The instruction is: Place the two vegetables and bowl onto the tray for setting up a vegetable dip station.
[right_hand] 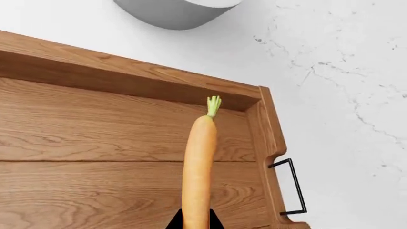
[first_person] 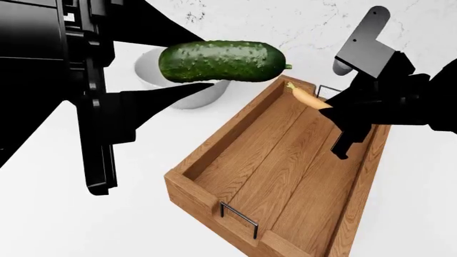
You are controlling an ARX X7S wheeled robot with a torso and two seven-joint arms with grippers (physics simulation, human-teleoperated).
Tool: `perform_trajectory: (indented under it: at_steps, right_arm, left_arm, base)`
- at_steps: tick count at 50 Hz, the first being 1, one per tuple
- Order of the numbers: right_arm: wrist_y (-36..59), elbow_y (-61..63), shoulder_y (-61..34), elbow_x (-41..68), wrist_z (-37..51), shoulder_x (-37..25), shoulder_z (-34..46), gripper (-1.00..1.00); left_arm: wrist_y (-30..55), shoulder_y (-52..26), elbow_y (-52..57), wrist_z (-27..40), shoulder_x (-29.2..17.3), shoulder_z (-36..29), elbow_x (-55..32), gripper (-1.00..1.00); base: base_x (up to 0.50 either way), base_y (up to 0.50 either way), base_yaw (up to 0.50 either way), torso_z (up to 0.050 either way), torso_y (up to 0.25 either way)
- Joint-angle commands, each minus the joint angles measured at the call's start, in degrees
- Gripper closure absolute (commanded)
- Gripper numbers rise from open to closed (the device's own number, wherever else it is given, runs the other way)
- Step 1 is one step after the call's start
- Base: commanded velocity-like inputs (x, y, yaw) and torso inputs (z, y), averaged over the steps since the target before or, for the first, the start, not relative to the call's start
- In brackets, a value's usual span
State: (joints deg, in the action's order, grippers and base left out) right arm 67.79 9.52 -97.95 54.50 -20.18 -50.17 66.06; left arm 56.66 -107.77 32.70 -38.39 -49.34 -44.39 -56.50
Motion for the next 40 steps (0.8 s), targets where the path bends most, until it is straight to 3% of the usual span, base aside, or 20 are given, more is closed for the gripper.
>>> perform_trajectory:
  at_steps: [1,40]
  right_arm:
    - [0.0,-1.59,-0.27,-1.48,0.77,0.89,0.32,1.0]
    - [-1.39,-10.44,1.54,-9.37,1.57,8.42,7.17,1.0]
  left_arm:
    - [-0.53,0.05,0.06,0.98,-0.21,0.62,0.63,1.0]
    - [-2.76,2.84,0.58,1.18,-1.54,0.98,0.72,1.0]
  base:
    - [0.0,0.0,0.0,0.0,0.0]
    - [0.0,0.0,0.0,0.0,0.001]
